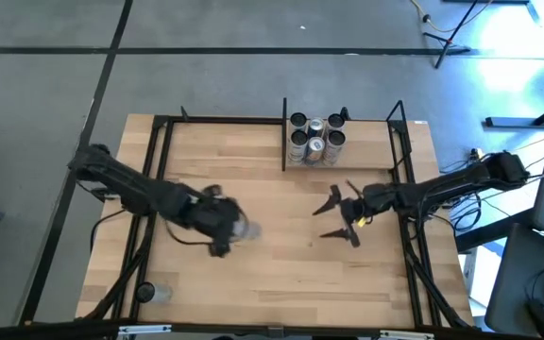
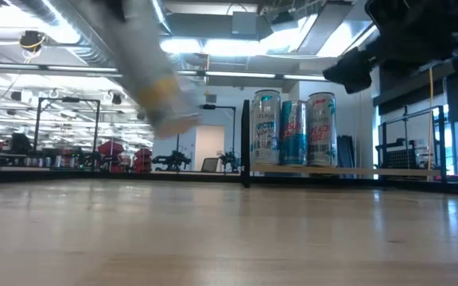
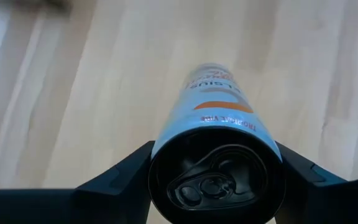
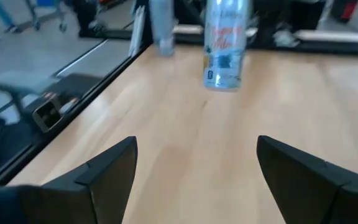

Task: Place canned beverage on shelf
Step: Put the top black soda can on the shelf

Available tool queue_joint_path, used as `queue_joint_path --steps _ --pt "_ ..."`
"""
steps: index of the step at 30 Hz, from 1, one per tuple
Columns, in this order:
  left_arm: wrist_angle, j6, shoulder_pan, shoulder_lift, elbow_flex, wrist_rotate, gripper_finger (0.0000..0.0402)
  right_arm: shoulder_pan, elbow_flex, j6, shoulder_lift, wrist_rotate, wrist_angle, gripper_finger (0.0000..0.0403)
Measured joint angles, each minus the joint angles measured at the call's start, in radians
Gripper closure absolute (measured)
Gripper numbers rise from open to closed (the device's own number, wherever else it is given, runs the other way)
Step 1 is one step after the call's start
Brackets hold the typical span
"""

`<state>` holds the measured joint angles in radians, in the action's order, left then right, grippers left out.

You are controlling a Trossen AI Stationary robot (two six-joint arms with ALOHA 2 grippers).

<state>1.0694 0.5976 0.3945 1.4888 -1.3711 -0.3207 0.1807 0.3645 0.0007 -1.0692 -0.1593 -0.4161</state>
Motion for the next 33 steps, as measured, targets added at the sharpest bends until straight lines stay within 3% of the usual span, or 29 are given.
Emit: queue_joint_path --steps 4,8,12,18,33 --pt "0.004 -0.220 -0.044 0.171 -0.161 0.033 0.0188 0.052 0.000 0.029 -0.047 0.018 0.001 0.0086" --pt "0.012 -0.427 -0.087 0.341 -0.334 0.147 0.0188 0.081 0.000 0.056 -0.085 0.019 0.003 0.0086" --pt "0.108 -0.558 -0.121 0.474 -0.506 0.255 0.0188 0.090 0.000 0.100 -0.119 0.020 0.007 0.0086" --pt "0.243 -0.678 -0.136 0.606 -0.685 0.277 0.0188 0.090 0.000 0.147 -0.175 0.019 0.007 0.0086" --pt "0.276 -0.738 -0.095 0.634 -0.701 0.218 0.0176 0.089 -0.001 0.168 -0.199 0.021 -0.010 0.0086"
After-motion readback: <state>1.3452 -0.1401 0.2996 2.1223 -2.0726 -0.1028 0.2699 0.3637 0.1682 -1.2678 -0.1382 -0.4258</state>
